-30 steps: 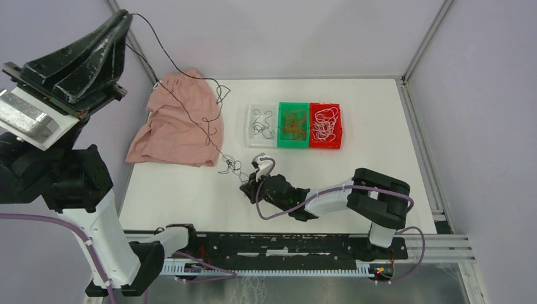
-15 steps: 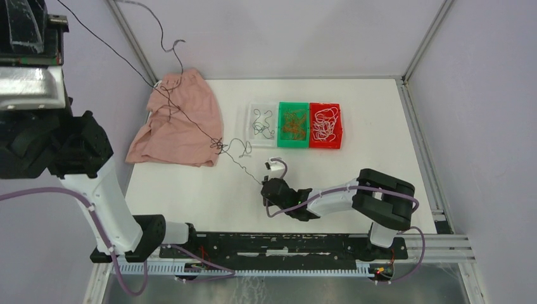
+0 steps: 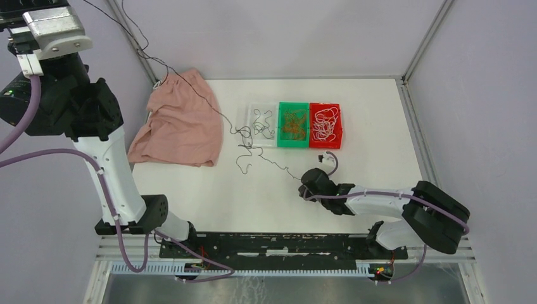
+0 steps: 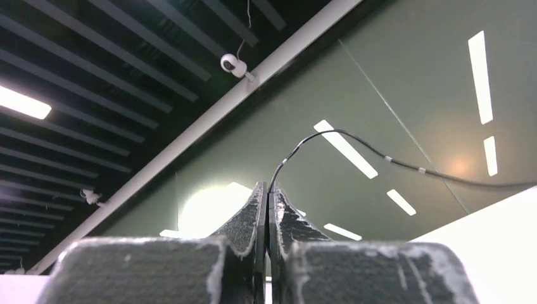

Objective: Untangle the cables
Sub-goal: Untie the cable.

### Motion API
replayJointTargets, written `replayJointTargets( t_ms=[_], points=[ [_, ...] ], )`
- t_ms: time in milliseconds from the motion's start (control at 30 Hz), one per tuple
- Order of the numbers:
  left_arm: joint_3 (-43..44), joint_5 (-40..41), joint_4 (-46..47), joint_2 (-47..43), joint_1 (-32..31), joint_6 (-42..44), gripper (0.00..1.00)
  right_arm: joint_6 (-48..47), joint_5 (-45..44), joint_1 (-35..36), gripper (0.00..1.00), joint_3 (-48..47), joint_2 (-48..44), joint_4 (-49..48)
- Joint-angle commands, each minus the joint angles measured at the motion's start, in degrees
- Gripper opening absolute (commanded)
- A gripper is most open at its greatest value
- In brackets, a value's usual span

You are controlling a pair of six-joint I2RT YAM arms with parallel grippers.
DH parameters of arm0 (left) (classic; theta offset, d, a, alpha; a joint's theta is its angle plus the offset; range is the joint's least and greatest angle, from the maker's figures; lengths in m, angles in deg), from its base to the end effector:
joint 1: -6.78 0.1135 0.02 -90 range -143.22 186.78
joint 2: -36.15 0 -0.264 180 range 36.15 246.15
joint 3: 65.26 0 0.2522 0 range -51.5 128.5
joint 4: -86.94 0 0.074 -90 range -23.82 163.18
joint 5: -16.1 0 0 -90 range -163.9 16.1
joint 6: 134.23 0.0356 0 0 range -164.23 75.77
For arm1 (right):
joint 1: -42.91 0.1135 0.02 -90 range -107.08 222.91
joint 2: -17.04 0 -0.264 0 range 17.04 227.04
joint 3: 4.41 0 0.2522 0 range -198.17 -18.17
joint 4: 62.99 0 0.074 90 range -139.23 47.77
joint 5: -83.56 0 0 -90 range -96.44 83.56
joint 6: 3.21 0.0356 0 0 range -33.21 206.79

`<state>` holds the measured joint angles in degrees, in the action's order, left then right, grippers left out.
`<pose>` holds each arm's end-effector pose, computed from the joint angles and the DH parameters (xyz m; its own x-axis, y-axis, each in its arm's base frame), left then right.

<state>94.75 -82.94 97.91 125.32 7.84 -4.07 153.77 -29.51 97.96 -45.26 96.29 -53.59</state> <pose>0.1146 -0.0035 0.7237 0.7590 0.6511 -0.0086 -0.6351 0.7431 0.2107 0.1490 0.1888 0.1371 -0.7212 0.4462 -0.5299 0.1547 0.8493 0.5047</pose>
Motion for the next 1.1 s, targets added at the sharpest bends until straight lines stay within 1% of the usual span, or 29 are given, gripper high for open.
replayJointTargets(
  t_ms=[0,33,67,133,167,200,267,300,333,433,467,500,567,600,667,767,800,833,900,967,1067],
  points=[
    [-7.76,-0.39,1.70,-7.31,0.26,0.30,0.03,-1.49,2.70,-0.82,0.00,-3.20,-3.17,7.76],
    [-11.68,-1.33,3.46,-8.89,0.26,0.19,0.03,-2.10,2.87,-0.74,0.00,-5.01,-2.56,10.60],
    [-13.40,-1.68,3.97,-9.33,0.31,0.49,0.03,-2.58,2.97,-0.87,0.00,-6.11,-2.44,12.81],
    [-10.86,0.58,3.39,-7.99,0.26,-0.29,0.03,-3.83,3.55,-0.83,0.00,-6.50,-4.15,15.00],
    [-8.08,1.47,1.61,-7.16,0.26,-0.91,0.03,-4.41,3.30,-0.87,0.00,-6.46,-5.62,16.10],
    [-7.42,1.46,-0.01,-7.04,0.25,-0.89,0.03,-4.92,2.37,-0.83,0.00,-6.18,-7.89,18.00],
    [-9.79,0.07,0.69,-8.15,0.26,0.32,0.03,-4.49,-1.29,-1.54,0.00,-4.72,-12.22,22.55],
    [-10.17,-0.03,1.72,-8.26,0.21,0.91,0.03,-4.11,-0.75,-3.45,0.00,-2.55,-15.03,23.05],
    [-9.31,0.62,2.03,-7.74,0.25,1.30,0.03,-3.27,1.72,-6.20,0.00,-0.03,-18.10,22.06],
    [-5.70,4.41,1.66,-5.38,0.26,1.81,0.03,4.51,9.81,-14.26,0.00,9.02,-28.50,17.40],
    [-5.51,4.94,1.50,-5.20,0.26,2.57,0.03,8.67,10.27,-16.58,0.00,11.42,-31.77,17.53],
    [-6.01,5.18,1.54,-5.29,0.26,3.68,0.03,10.62,10.21,-18.33,0.00,12.76,-35.17,18.61],
    [-6.22,5.46,1.63,-5.15,0.26,6.98,0.03,10.83,10.16,-21.61,0.00,12.83,-40.24,21.29],
    [-5.75,5.62,1.76,-4.85,0.24,8.68,0.03,9.38,10.09,-23.35,0.00,11.83,-40.84,22.86],
    [-3.23,6.34,2.38,-3.13,0.27,12.68,0.03,5.67,11.43,-26.87,0.00,9.55,-38.80,24.82],
    [2.32,7.04,2.34,0.60,0.26,19.48,0.03,1.31,16.44,-33.04,0.00,7.11,-31.30,25.39],
    [3.01,7.21,2.38,1.34,0.26,21.13,0.03,0.54,17.86,-35.03,0.00,6.88,-29.12,25.57],
    [3.11,8.23,2.15,1.48,0.27,20.93,0.03,0.03,19.69,-37.36,0.00,7.11,-27.55,24.75],
    [0.15,7.35,-2.69,-0.62,0.21,18.58,0.03,-1.74,22.78,-39.74,0.00,8.36,-26.44,20.43],
    [-10.81,4.08,-2.29,-7.50,0.26,14.47,0.03,-3.26,23.72,-39.78,0.00,7.83,-26.57,18.57],
    [-26.67,-6.22,-5.20,-16.35,0.26,8.53,0.03,-5.67,25.14,-39.45,0.00,6.13,-27.30,18.04]
  ],
)
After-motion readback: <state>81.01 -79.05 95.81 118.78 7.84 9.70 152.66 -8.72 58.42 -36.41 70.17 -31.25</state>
